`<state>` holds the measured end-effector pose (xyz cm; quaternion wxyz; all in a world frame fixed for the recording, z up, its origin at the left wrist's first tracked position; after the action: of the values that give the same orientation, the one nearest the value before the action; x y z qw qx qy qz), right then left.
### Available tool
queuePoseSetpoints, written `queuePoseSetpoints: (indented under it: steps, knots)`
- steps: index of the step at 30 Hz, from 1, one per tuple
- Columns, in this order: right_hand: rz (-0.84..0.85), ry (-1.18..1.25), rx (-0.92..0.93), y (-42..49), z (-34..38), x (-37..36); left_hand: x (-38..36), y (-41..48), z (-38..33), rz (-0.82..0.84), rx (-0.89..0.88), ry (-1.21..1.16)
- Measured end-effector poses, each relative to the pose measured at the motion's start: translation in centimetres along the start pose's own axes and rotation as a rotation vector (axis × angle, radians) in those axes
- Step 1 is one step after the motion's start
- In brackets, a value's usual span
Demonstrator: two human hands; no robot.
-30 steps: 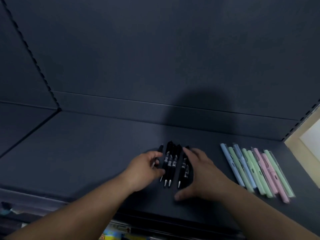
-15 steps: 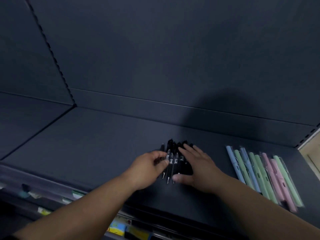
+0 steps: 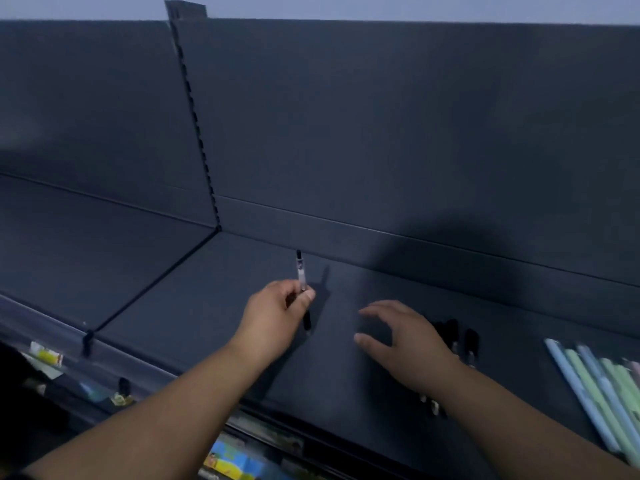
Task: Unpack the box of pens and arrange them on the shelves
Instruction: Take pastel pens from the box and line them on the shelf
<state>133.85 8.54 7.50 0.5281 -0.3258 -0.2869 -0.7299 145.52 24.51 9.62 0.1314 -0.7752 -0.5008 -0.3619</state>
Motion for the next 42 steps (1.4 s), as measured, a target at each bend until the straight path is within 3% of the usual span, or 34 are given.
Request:
queuePoseSetpoints:
  steps: [7, 12, 21, 27, 34, 37, 42]
  knots:
    - [0.085, -0.072, -0.078, 5.6, 5.1, -6.9, 5.6, 5.6, 10.1, 0.21, 0.108, 0.332]
    - [0.148, -0.193, -0.163, 8.5, 8.2, -11.0, 6.5, 8.2, 14.3, 0.279, 0.064, 0.41]
    - [0.14, -0.292, -0.209, 11.5, 11.6, -13.1, 7.4, 6.9, 15.1, 0.278, -0.082, 0.31]
    - [0.122, -0.226, -0.031, 13.2, 16.9, -13.8, 12.3, 3.2, 17.0, 0.098, -0.001, 0.291]
    - [0.279, -0.084, 0.292, 10.9, 26.7, -20.2, 21.9, -8.5, 23.7, -0.151, 0.341, 0.435]
    - [0.336, -0.06, 0.442, 7.9, 31.4, -24.3, 24.7, -15.4, 27.6, -0.162, 0.525, 0.524]
    - [0.536, -0.106, 0.541, 2.3, 36.1, -32.6, 28.7, -26.8, 32.9, -0.158, 0.771, 0.601]
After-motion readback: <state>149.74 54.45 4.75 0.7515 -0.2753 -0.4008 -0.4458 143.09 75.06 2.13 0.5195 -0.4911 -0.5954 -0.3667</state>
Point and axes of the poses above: each hand's wrist, its own y-axis towards the middle knuckle, its own x-axis out of the back of the hand, z = x × y, the point moved 9 cm from there along y, towards the middle knuckle, and after that the axes turned 8 degrees about y, right-handed, at the moved point
